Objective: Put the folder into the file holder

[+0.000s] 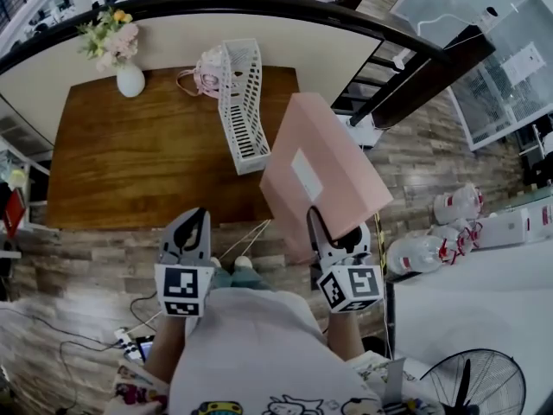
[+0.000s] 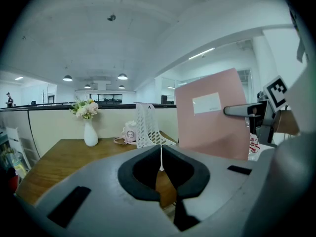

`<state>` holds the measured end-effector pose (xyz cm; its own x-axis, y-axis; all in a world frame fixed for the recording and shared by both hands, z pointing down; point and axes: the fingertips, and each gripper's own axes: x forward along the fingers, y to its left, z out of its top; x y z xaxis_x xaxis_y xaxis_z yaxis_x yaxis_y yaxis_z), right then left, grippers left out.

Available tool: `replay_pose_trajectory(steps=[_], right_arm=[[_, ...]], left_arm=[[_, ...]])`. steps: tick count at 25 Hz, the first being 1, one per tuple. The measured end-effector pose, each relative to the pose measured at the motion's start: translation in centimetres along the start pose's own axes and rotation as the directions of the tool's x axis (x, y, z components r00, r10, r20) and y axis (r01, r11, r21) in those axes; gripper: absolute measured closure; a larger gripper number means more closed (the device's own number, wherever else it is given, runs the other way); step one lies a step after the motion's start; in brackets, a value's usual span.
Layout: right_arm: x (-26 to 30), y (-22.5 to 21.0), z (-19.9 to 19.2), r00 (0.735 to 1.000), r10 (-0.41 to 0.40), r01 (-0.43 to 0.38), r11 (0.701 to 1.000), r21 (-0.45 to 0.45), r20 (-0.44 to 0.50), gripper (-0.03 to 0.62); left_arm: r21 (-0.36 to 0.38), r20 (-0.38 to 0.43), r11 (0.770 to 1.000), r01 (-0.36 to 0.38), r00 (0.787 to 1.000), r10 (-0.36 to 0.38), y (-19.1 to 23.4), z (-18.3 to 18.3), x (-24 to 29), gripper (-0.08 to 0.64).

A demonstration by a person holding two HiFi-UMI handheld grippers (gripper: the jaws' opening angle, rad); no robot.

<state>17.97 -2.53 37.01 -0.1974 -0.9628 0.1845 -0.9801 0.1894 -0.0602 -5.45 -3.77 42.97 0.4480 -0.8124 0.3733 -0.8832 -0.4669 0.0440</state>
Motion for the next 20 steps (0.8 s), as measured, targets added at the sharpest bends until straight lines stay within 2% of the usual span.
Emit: replay_pose_trajectory(steps=[11, 20], right_arm=[[1.7, 1.2, 3.9, 0.996, 0.030, -0.029, 0.999, -0.017, 0.083, 0.321], [3.5, 2.1, 5.4, 0.995, 0.038, -0.033, 0.997, -0.068, 0.087, 0.321]], left_arm=[[0.006, 0.014, 0.999, 0.033, 0.999, -0.033, -0.5, 0.5, 0.7, 0.549], [0.008, 0.024, 0.999, 0.042, 0.999, -0.042, -1.3, 0.8, 0.8, 0.549]])
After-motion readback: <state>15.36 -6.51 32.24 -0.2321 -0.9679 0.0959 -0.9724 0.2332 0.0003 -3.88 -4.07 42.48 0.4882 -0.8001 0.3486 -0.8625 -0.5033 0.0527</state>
